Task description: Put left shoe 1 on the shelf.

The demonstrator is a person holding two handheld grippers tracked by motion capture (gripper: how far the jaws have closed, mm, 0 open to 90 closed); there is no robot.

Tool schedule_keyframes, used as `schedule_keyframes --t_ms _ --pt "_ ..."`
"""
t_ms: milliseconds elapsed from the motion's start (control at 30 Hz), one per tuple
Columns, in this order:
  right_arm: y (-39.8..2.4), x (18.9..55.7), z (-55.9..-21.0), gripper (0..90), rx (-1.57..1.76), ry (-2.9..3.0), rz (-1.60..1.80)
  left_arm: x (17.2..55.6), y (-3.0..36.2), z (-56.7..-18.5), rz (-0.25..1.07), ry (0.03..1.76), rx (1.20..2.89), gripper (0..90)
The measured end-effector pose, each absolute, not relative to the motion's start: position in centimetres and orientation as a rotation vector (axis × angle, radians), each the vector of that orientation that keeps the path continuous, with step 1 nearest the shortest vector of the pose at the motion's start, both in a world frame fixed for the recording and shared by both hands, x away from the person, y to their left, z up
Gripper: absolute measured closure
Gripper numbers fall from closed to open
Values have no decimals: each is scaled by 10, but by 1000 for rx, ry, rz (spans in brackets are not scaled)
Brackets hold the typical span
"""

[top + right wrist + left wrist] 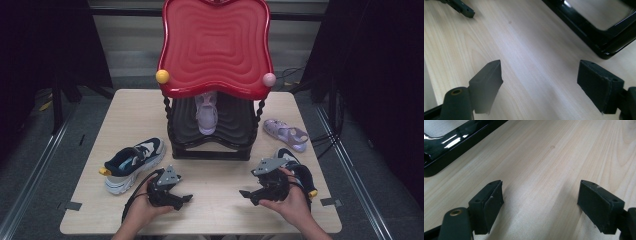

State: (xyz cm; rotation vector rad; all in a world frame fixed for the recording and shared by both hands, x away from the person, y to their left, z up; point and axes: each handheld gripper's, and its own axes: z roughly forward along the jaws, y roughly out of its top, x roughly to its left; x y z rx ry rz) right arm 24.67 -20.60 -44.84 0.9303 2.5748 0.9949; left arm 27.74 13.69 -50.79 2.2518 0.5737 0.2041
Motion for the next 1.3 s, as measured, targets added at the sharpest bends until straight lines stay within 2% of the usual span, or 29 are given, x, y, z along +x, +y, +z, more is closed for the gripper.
schedule_keyframes --t_ms 433,1300 --pt "-235 258 -410 208 959 2536 999 277 136 -508 201 576 2256 163" --pt "-290 281 -378 231 1089 2462 976 277 136 -508 200 569 2267 153"
